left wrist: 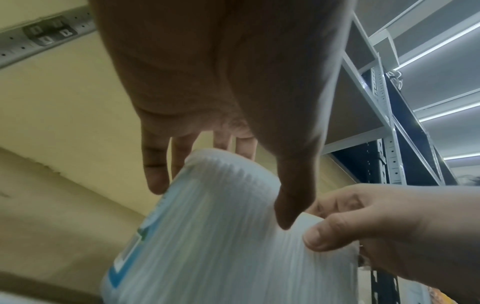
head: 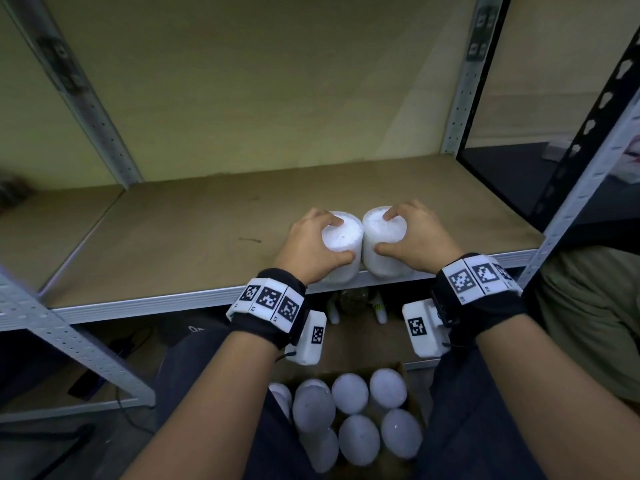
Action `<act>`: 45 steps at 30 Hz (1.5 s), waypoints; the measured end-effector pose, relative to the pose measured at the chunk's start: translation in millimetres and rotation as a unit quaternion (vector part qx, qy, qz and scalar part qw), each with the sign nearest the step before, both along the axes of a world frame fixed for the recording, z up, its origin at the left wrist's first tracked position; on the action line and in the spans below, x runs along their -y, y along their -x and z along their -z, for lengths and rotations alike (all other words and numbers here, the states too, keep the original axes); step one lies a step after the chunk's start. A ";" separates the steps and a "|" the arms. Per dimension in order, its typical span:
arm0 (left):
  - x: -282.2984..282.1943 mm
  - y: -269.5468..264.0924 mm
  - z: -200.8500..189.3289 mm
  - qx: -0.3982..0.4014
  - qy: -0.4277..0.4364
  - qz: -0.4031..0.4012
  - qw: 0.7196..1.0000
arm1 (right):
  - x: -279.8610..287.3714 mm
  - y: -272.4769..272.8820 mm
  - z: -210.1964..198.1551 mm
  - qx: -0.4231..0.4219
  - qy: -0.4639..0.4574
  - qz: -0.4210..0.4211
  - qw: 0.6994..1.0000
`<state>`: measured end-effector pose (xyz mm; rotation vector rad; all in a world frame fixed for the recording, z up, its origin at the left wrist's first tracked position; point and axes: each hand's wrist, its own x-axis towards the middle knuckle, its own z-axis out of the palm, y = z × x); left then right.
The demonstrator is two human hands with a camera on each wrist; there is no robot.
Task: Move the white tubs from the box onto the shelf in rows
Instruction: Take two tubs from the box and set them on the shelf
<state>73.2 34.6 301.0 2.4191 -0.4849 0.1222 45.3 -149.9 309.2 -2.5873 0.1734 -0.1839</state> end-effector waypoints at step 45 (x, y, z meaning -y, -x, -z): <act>41.6 -69.0 -10.4 0.040 -0.050 0.035 0.997 | 33.3 -52.6 -19.7 0.002 0.058 0.048 0.997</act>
